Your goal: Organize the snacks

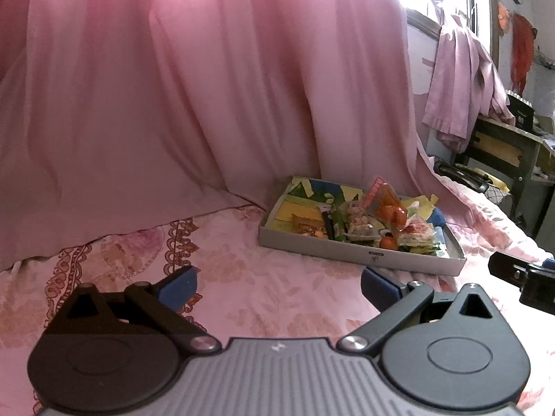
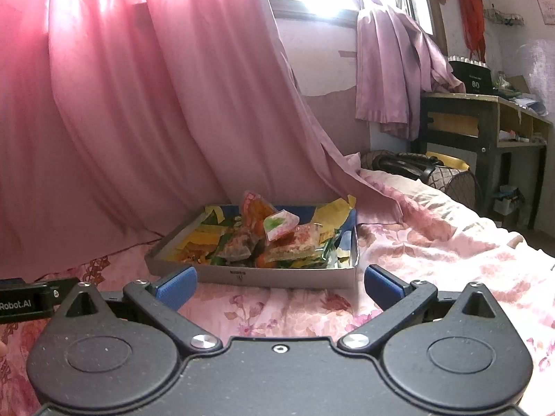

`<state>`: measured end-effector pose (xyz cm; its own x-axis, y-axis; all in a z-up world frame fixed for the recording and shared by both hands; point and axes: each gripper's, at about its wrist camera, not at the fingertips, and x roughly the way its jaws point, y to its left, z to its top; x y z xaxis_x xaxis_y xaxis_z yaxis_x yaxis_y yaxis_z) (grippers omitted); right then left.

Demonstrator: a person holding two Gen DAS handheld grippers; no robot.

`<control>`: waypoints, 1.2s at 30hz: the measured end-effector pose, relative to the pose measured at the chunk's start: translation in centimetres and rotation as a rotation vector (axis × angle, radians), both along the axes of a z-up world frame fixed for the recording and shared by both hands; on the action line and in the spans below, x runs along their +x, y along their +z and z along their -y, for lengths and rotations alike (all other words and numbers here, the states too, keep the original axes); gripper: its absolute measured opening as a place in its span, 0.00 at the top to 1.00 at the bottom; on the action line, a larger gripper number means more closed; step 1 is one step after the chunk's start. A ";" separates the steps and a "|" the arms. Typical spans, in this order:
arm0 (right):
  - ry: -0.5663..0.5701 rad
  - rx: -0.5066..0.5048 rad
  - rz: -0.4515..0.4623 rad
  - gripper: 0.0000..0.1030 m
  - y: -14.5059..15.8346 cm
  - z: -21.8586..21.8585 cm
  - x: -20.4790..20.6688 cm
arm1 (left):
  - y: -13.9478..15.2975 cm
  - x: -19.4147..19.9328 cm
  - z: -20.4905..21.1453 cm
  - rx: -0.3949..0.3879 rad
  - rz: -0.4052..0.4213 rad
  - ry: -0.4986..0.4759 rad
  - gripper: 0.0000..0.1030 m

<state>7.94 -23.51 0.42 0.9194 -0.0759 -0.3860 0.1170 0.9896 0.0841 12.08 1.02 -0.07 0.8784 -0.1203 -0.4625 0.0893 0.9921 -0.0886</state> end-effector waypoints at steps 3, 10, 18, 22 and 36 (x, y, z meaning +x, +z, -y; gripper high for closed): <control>0.000 0.001 -0.003 0.01 -0.1 0.0 0.0 | 0.0 0.0 0.0 0.002 0.000 -0.001 0.00; -0.004 0.006 -0.007 0.01 -0.2 0.0 0.1 | -0.1 0.1 0.0 0.001 -0.001 0.000 0.00; -0.003 0.005 -0.007 0.01 -0.2 0.0 0.1 | 0.0 0.0 0.1 0.002 -0.002 0.000 0.00; -0.003 0.006 -0.008 0.01 -0.2 0.1 0.1 | 0.0 0.1 0.1 0.003 -0.002 0.000 0.00; -0.004 0.008 -0.011 0.01 -0.3 0.1 0.2 | 0.0 0.1 0.0 0.004 -0.003 -0.001 0.00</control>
<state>8.14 -23.63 0.11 0.9149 -0.0764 -0.3965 0.1217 0.9884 0.0903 12.21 0.98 -0.09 0.8770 -0.1190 -0.4655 0.0895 0.9923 -0.0851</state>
